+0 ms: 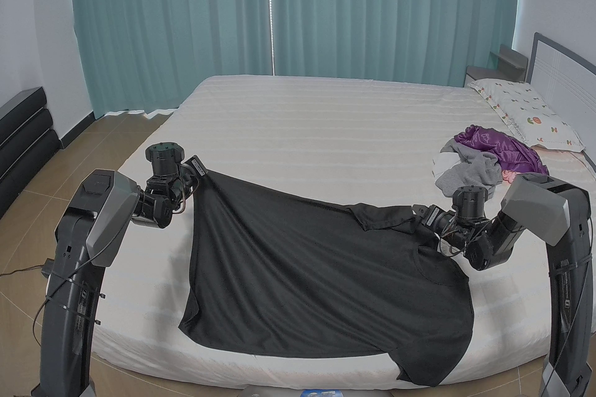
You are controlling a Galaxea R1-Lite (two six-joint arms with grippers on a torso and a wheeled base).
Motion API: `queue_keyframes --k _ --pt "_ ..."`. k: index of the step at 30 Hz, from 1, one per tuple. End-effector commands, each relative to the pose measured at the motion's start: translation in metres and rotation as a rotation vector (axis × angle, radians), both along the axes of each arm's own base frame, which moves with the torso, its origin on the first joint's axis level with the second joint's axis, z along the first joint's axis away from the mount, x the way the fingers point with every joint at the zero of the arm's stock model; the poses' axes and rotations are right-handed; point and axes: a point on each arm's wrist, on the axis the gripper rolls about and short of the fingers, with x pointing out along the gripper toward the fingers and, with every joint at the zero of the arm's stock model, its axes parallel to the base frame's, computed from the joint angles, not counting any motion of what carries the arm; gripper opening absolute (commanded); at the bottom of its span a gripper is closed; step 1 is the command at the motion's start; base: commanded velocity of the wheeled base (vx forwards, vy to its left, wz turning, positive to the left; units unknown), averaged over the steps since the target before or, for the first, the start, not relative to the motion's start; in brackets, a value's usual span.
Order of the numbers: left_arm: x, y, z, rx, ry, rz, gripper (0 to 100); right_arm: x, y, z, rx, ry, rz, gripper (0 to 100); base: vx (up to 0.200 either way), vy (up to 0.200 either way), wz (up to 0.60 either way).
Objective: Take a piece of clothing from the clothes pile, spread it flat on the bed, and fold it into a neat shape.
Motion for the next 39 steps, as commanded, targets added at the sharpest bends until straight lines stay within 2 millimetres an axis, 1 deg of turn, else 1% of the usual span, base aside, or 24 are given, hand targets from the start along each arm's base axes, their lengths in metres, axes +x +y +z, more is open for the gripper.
queue_keyframes --k 1,6,8,10,12,14,16,17,18,19,20,21,22,23,24,27,28,29,30,34,39 --pt "0.001 0.003 -0.005 0.002 0.004 0.005 0 0.011 0.008 -0.008 -0.005 -0.008 0.01 100 0.0 0.0 0.0" --pt "0.001 0.0 -0.015 0.003 0.023 0.004 0 0.022 0.005 -0.015 -0.01 0.014 0.001 100 0.0 0.0 0.0" --pt "0.001 0.0 -0.017 0.005 0.029 0.013 0 0.024 0.004 -0.014 -0.01 0.007 -0.004 100 0.0 0.0 0.0" --pt "0.001 0.001 -0.018 0.01 0.03 0.026 0 0.025 0.002 -0.01 -0.012 -0.004 -0.008 100 0.0 0.0 0.0" --pt "0.001 0.001 -0.021 0.009 0.033 0.029 0 0.03 -0.004 0.004 -0.008 -0.039 -0.022 100 0.0 0.0 0.0" --pt "0.001 0.001 -0.023 0.01 0.039 0.029 0 0.034 -0.008 0.012 -0.006 -0.061 -0.032 100 0.0 0.0 0.0" --pt "0.0 0.001 -0.023 0.009 0.04 0.031 0 0.036 -0.01 0.013 -0.005 -0.056 -0.032 100 0.0 0.0 0.0" --pt "0.0 0.0 -0.024 0.009 0.042 0.031 0 0.036 -0.01 0.011 -0.004 -0.05 -0.029 100 0.0 0.0 0.0" --pt "0.0 0.0 -0.024 0.01 0.042 0.037 0 0.036 -0.01 0.005 -0.005 -0.031 -0.028 100 0.0 0.0 0.0" --pt "0.0 0.0 -0.024 0.01 0.042 0.037 0 0.036 -0.01 0.005 -0.005 -0.031 -0.028 100 0.0 0.0 0.0" --pt "0.0 0.0 -0.024 0.012 0.042 0.044 0 0.037 -0.008 -0.006 -0.007 -0.01 -0.023 100 0.0 0.0 0.0" --pt "0.0 0.0 -0.024 0.012 0.042 0.044 0 0.037 -0.008 -0.008 -0.008 -0.007 -0.023 100 0.0 0.0 0.0" --pt "0.0 0.0 -0.024 0.013 0.043 0.046 0 0.038 -0.005 -0.019 -0.01 0.008 -0.018 100 0.0 0.0 0.0" --pt "0.0 0.0 -0.024 0.011 0.045 0.046 0 0.038 -0.004 -0.022 -0.01 0.014 -0.016 100 0.0 0.0 0.0" --pt "0.0 0.0 -0.024 0.01 0.045 0.048 0 0.039 -0.004 -0.025 -0.01 0.016 -0.015 100 0.0 0.0 0.0" --pt "0.0 0.0 -0.024 0.01 0.045 0.047 0 0.04 -0.003 -0.025 -0.01 0.014 -0.014 100 0.0 0.0 0.0" --pt "-0.001 -0.001 -0.025 -0.014 0.047 0.053 0 0.046 -0.003 -0.039 -0.008 0.027 -0.015 100 0.0 0.0 0.0" --pt "-0.001 -0.003 -0.025 -0.023 0.048 0.052 0 0.047 -0.003 -0.044 -0.008 0.041 -0.016 100 0.0 0.0 0.0" --pt "-0.002 -0.004 -0.025 -0.029 0.051 0.052 0 0.048 -0.003 -0.045 0.002 0.048 -0.022 0 0.0 0.0 0.0" --pt "-0.005 -0.004 -0.03 -0.03 0.07 0.051 0 0.052 -0.003 -0.044 0.009 0.034 -0.026 0 0.0 0.0 0.0" --pt "-0.005 -0.004 -0.03 -0.03 0.07 0.051 0 0.053 -0.003 -0.043 0.01 0.025 -0.029 0 0.0 0.0 0.0"
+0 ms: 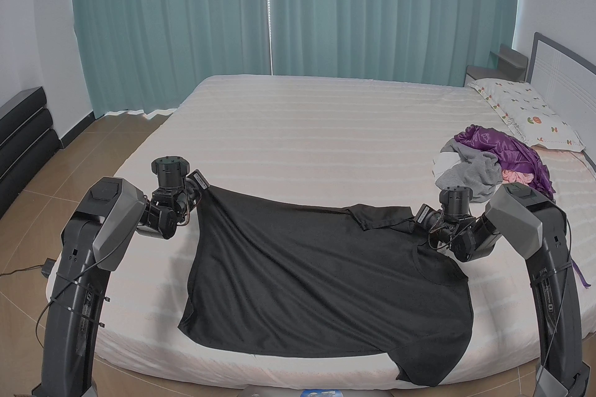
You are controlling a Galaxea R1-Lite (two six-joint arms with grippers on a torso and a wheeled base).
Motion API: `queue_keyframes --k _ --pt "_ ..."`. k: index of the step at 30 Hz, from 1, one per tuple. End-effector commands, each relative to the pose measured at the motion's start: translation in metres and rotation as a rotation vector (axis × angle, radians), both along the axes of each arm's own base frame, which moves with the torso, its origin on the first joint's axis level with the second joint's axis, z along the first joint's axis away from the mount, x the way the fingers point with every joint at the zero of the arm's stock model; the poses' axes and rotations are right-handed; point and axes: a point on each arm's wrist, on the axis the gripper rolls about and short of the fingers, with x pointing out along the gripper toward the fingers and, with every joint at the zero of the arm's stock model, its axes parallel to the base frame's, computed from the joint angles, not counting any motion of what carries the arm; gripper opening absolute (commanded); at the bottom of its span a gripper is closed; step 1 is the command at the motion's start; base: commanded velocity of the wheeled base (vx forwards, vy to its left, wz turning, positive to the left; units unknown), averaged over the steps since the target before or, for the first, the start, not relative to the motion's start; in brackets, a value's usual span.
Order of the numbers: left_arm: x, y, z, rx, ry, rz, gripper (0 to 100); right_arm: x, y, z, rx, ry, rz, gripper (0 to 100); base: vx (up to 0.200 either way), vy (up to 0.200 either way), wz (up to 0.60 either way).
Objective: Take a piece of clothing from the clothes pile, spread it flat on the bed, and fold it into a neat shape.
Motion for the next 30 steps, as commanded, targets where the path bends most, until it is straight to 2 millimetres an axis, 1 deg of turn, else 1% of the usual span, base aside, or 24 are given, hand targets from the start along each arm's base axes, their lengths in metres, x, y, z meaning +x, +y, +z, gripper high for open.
queue_keyframes --k 1,3,6,12,14,15,17,18,19,22,23,27,28,29,30 --pt "0.0 0.0 0.001 0.0 -0.001 0.0 0 0.001 -0.001 -0.006 -0.001 0.0 -0.004 0 0.0 0.0 0.0" --pt "0.0 0.0 0.002 0.0 -0.004 0.0 0 0.002 -0.002 -0.004 0.003 -0.008 -0.014 0 0.0 0.0 0.0" --pt "0.0 0.0 0.002 0.0 -0.004 0.0 0 0.007 -0.006 0.005 0.029 -0.036 -0.039 0 0.0 0.0 0.0" --pt "0.001 0.0 0.004 -0.001 -0.016 0.0 0 0.015 -0.03 0.034 0.059 -0.111 -0.135 0 0.0 0.0 0.0" --pt "0.001 0.0 0.003 -0.001 -0.014 0.0 0 0.016 -0.031 0.035 0.059 -0.114 -0.136 0 0.0 0.0 0.0" --pt "0.001 -0.001 0.003 -0.001 -0.014 0.0 0 0.018 -0.044 0.047 0.071 -0.143 -0.164 0 0.0 0.0 0.0" --pt "0.002 -0.001 0.004 -0.003 -0.022 -0.003 0 0.02 -0.051 0.054 0.08 -0.165 -0.181 0 0.0 0.0 0.0" --pt "0.002 -0.001 0.004 -0.003 -0.022 -0.003 0 0.02 -0.051 0.054 0.08 -0.165 -0.181 0 0.0 0.0 0.0" --pt "0.005 -0.001 0.006 -0.005 -0.034 -0.003 0 0.022 -0.055 0.058 0.085 -0.184 -0.196 0 0.0 0.0 0.0" --pt "0.006 -0.002 0.005 -0.006 -0.042 -0.005 0 0.025 -0.057 0.065 0.081 -0.219 -0.215 0 0.0 0.0 0.0" --pt "0.007 -0.004 0.004 -0.008 -0.043 -0.009 0 0.028 -0.058 0.07 0.076 -0.247 -0.23 0 0.0 0.0 0.0" --pt "0.009 -0.005 0.001 -0.009 -0.048 -0.013 0 0.03 -0.056 0.073 0.075 -0.262 -0.234 0 0.0 0.0 0.0" --pt "0.01 -0.009 -0.003 -0.009 -0.049 -0.019 0 0.03 -0.055 0.069 0.074 -0.259 -0.234 0 0.0 0.0 0.0" --pt "0.011 -0.01 -0.004 -0.009 -0.049 -0.021 0 0.03 -0.055 0.068 0.073 -0.257 -0.237 0 0.0 0.0 0.0" --pt "0.011 -0.012 -0.009 -0.01 -0.045 -0.022 0 0.03 -0.054 0.065 0.068 -0.257 -0.24 0 0.0 0.0 0.0"
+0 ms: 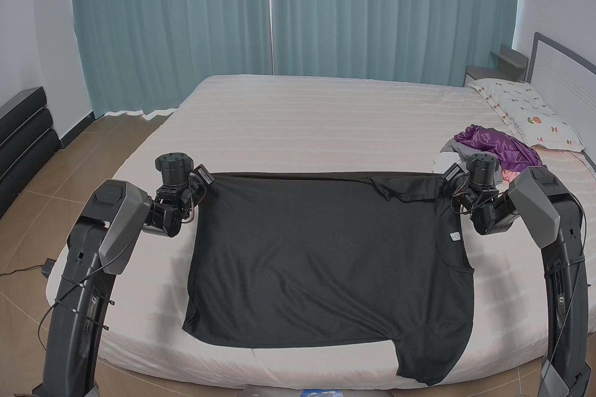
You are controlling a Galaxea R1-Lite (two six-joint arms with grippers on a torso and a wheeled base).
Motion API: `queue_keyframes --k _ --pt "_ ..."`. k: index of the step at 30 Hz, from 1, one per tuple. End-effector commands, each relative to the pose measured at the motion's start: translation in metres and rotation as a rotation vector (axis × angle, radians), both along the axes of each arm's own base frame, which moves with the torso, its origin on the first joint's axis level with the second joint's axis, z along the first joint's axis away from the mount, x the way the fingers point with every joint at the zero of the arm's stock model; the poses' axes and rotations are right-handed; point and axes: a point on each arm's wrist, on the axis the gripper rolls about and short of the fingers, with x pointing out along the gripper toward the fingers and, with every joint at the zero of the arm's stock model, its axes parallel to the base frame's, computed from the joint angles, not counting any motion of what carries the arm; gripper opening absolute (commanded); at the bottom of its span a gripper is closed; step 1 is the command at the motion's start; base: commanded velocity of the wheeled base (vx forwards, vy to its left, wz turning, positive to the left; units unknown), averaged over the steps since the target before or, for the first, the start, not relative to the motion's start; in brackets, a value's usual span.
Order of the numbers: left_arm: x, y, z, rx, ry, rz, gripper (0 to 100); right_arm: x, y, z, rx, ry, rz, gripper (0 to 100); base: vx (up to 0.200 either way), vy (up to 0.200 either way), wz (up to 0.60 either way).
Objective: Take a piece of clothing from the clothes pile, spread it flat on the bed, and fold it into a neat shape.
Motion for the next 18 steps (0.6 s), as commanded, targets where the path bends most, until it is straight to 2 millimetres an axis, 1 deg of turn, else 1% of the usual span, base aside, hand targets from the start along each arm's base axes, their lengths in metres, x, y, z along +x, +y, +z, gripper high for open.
queue_keyframes --k 1,3,4,6,8,9,10,11,12,16,18 --pt "0.002 -0.006 -0.016 0.001 0.015 -0.006 0 0.001 0.002 -0.005 -0.007 -0.001 -0.004 0 0.0 0.0 0.0" --pt "0.001 -0.008 -0.023 0.003 0.025 -0.01 0 0.001 0.003 -0.014 -0.01 0.018 -0.005 0 0.0 0.0 0.0" --pt "0.001 -0.008 -0.024 0.004 0.027 -0.01 0 0.001 0.003 -0.015 -0.01 0.02 -0.005 0 0.0 0.0 0.0" --pt "0.001 -0.01 -0.025 0.004 0.03 -0.014 0 0.0 0.004 -0.026 -0.013 0.041 -0.001 0 0.0 0.0 0.0" --pt "0.001 -0.011 -0.026 0.004 0.035 -0.017 0 0.0 0.004 -0.03 -0.018 0.05 0.0 0 0.0 0.0 0.0" --pt "0.001 -0.011 -0.028 0.004 0.041 -0.019 0 -0.001 0.007 -0.034 -0.018 0.059 0.006 0 0.0 0.0 0.0" --pt "0.001 -0.011 -0.029 0.004 0.044 -0.021 100 -0.001 0.01 -0.038 -0.018 0.068 0.011 0 0.0 0.0 0.0" --pt "0.001 -0.011 -0.03 0.004 0.045 -0.022 100 -0.002 0.011 -0.043 -0.018 0.077 0.014 0 0.0 0.0 0.0" --pt "0.0 -0.011 -0.032 0.003 0.051 -0.022 100 -0.003 0.013 -0.046 -0.018 0.085 0.017 100 0.0 0.0 0.0" --pt "0.0 -0.014 -0.039 0.008 0.059 -0.023 100 -0.004 0.016 -0.053 -0.019 0.103 0.022 100 0.0 0.0 0.0" --pt "0.0 -0.014 -0.039 0.008 0.059 -0.021 100 -0.007 0.015 -0.052 -0.018 0.109 0.02 100 0.0 0.0 0.0"
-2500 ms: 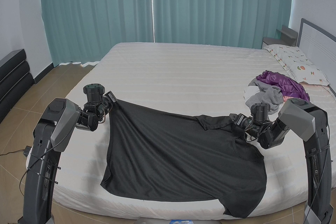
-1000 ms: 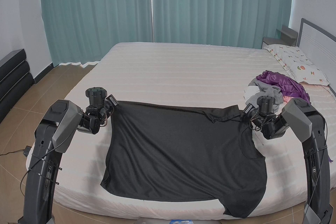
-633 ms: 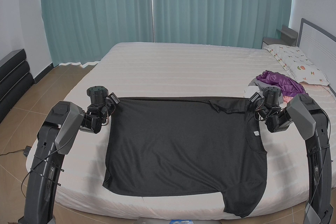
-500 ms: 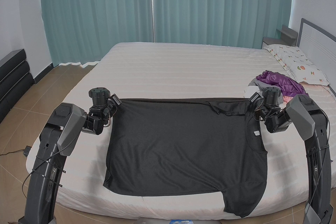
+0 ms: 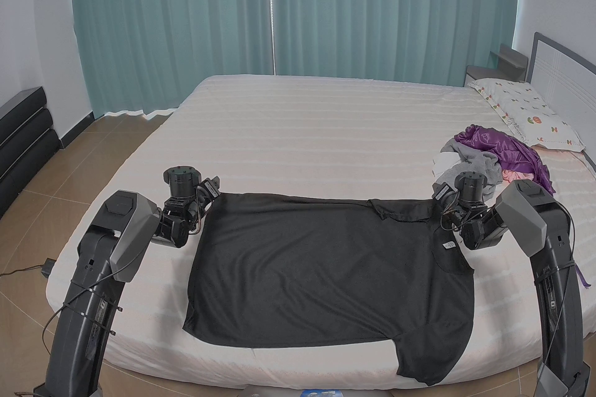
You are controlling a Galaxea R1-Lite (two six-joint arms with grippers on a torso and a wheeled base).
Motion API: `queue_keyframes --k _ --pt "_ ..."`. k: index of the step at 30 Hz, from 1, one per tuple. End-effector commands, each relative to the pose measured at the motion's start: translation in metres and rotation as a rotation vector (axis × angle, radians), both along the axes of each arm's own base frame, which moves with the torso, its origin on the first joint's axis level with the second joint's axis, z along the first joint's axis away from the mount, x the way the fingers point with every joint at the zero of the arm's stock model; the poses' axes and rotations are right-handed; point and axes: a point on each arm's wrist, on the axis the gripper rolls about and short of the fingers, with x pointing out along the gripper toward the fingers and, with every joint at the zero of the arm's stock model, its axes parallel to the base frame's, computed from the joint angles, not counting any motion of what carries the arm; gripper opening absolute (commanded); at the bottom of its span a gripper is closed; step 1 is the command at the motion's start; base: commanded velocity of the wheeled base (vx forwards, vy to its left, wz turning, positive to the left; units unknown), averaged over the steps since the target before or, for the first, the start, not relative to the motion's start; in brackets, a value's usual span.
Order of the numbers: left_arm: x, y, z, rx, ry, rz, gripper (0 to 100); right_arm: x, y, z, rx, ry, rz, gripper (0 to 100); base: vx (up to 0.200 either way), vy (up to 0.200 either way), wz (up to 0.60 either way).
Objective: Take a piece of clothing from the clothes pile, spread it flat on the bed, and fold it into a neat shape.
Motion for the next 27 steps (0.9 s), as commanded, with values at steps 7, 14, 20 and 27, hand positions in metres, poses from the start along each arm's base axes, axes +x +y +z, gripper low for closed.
queue_keyframes --k 7,14,20,27 --pt "-0.01 0.019 0.013 0.003 0.035 0.041 100 -0.038 -0.012 0.034 0.037 0.053 0.02 100 0.0 0.0 0.0" --pt "-0.061 0.034 0.046 -0.065 0.118 0.007 100 -0.096 -0.003 0.042 0.098 0.146 0.153 100 0.0 0.0 0.0" --pt "-0.105 0.038 0.058 -0.147 0.176 -0.014 100 -0.104 0.009 0.042 0.186 0.175 0.143 100 0.0 0.0 0.0" --pt "-0.183 0.039 0.064 -0.173 0.221 -0.063 100 -0.096 0.036 0.03 0.256 0.306 0.161 100 0.0 0.0 0.0"
